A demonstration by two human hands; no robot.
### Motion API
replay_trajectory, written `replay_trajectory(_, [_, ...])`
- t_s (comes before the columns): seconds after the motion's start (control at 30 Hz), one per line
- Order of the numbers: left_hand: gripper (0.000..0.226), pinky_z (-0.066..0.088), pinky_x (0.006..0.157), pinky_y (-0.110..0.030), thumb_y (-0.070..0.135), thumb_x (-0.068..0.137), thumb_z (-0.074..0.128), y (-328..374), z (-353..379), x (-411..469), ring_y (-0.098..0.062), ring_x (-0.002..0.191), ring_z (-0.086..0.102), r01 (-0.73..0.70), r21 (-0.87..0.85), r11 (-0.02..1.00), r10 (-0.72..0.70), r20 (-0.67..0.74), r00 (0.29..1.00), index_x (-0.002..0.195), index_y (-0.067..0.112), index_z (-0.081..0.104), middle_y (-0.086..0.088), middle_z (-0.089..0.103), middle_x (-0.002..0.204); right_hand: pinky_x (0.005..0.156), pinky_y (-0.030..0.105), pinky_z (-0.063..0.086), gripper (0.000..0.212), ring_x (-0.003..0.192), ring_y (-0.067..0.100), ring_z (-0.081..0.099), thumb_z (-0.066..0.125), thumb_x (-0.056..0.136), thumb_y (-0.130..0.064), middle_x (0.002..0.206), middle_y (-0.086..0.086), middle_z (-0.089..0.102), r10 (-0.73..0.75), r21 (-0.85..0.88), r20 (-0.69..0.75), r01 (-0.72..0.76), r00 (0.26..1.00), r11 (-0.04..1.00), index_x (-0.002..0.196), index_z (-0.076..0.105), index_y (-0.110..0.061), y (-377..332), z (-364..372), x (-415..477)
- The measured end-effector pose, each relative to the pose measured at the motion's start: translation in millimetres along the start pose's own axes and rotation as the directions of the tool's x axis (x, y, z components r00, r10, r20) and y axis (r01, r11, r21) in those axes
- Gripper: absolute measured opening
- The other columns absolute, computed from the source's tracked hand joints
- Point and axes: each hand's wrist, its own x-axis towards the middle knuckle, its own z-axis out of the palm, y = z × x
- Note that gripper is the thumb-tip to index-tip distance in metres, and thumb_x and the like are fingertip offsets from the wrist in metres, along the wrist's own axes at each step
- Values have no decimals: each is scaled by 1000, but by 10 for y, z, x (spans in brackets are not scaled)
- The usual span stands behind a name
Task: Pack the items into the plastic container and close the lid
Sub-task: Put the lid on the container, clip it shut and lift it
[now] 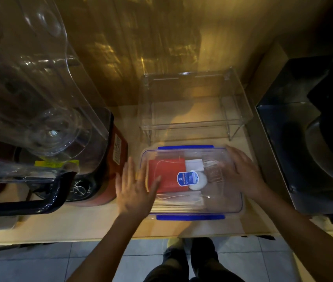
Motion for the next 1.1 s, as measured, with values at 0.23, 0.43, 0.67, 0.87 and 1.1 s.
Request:
replay_trajectory(0.23, [18,51,91,-54,32,86,62,88,-83,-179,-29,100,67,377,-878,295,-253,309,917,103,38,63,-8,71,107,78,43,55,11,84,19,66,55,91,-34,92,4,67,340,500,-116,-241,933,832,81,56,-32,-106,173,-377])
replay_trajectory(0.43, [28,59,70,-39,15,83,64,147,-231,-241,-26,90,71,360,-924,131,-229,325,918,109,24,65,-6,75,96,60,31,53,15,77,21,67,52,92,-26,87,6,70,434,588,-17,-342,901,733,97,63,-16,-190,-4,-378])
replay_trajectory(0.67, [40,51,88,-48,16,80,60,409,-848,-398,-30,105,64,207,-968,141,-169,183,968,119,23,61,-12,68,114,63,33,56,15,69,21,68,50,93,-17,79,8,70,346,598,-70,-239,936,765,90,64,-17,-589,-660,-526])
replay_trajectory(0.87, [38,46,94,-53,19,81,57,732,-1480,-156,-38,107,62,43,-998,39,-33,41,999,118,18,61,-20,65,118,53,24,53,10,63,13,70,55,91,-22,81,6,71,158,596,-235,14,959,803,96,65,-20,-1037,-1313,-324])
replay_trajectory(1.1, [31,58,63,-31,11,87,54,962,-1859,814,-21,77,71,-141,-985,103,-56,-147,988,118,9,58,-9,72,92,52,22,53,5,66,10,68,58,87,-22,79,0,67,159,616,-342,93,926,782,82,60,-23,-1374,-1664,512])
